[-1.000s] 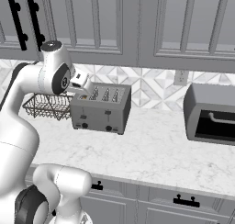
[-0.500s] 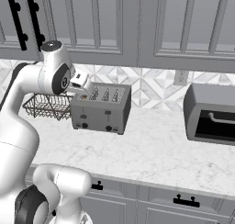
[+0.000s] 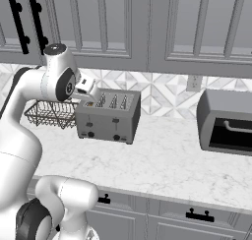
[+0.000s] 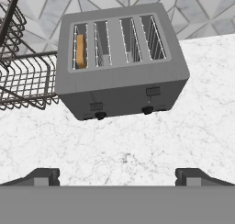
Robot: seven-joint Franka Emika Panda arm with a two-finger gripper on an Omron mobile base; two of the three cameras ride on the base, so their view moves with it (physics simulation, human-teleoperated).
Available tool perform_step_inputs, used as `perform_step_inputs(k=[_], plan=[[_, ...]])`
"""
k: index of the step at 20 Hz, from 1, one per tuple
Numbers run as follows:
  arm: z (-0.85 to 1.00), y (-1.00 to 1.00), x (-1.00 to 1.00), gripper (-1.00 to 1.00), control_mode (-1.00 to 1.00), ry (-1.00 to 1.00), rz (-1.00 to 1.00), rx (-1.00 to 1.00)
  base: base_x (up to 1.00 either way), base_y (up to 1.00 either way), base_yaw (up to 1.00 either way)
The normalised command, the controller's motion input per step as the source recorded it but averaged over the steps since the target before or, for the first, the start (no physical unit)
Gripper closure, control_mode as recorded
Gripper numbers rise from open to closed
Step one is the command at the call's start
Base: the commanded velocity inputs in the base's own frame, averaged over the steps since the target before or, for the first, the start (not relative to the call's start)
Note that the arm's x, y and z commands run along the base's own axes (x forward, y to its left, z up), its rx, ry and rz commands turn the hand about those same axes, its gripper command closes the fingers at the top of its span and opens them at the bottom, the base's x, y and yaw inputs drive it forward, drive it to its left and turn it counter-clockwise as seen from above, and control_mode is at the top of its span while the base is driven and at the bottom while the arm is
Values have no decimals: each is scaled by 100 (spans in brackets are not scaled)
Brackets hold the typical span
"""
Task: Start the toaster. Once the lever pops up, take the bread to the plate on the dining counter.
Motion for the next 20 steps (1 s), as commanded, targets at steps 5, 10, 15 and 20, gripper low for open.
perform_step_inputs(k=[5, 10, 15, 20], plan=[[0, 0, 0, -100, -100, 0, 0, 0, 0, 0, 0], [0, 0, 0, -100, -100, 0, 0, 0, 0, 0, 0], [0, 0, 0, -100, -100, 0, 0, 0, 0, 0, 0], [0, 0, 0, -100, -100, 0, 0, 0, 0, 0, 0]])
